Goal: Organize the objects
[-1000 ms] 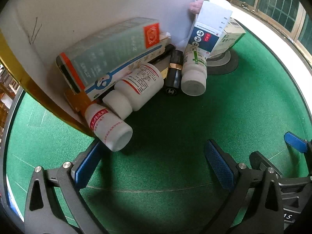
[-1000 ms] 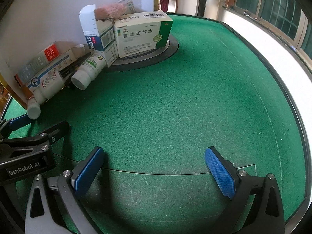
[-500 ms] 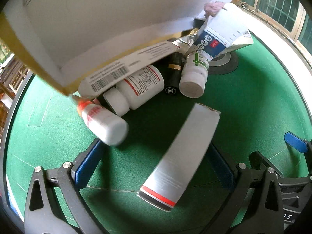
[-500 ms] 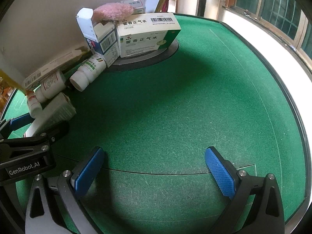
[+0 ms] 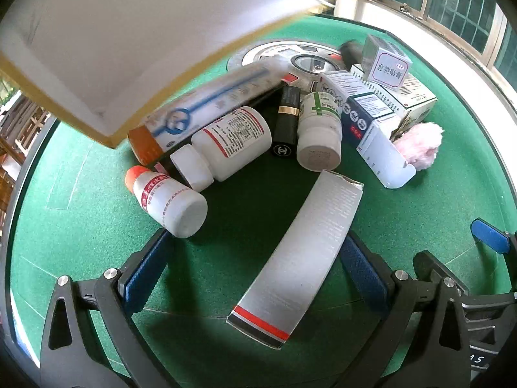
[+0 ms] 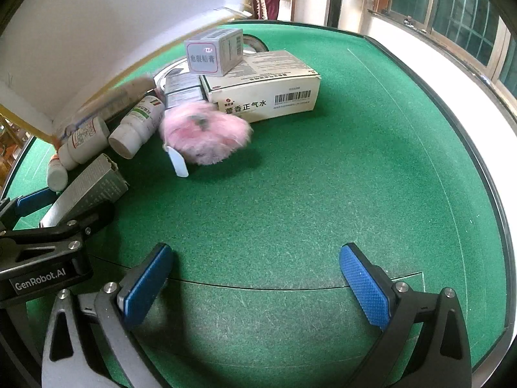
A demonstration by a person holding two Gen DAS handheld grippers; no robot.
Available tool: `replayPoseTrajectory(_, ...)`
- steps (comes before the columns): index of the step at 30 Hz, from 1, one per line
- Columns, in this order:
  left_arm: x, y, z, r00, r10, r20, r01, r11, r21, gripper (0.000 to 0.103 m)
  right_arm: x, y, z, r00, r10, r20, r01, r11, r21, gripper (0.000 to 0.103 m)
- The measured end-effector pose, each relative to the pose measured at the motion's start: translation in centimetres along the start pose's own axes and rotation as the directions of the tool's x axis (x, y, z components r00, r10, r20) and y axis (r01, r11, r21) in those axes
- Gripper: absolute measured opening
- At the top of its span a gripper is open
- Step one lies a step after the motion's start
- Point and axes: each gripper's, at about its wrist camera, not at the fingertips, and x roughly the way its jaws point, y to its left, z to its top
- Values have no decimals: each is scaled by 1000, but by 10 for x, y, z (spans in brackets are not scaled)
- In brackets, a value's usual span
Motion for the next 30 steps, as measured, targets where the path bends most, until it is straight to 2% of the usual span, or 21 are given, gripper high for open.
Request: replayPoseTrajectory(30,2,4,6,1000,2,1,-2,1000,2,103,-3,-1,0,1000,0,0,0,1000,0,103)
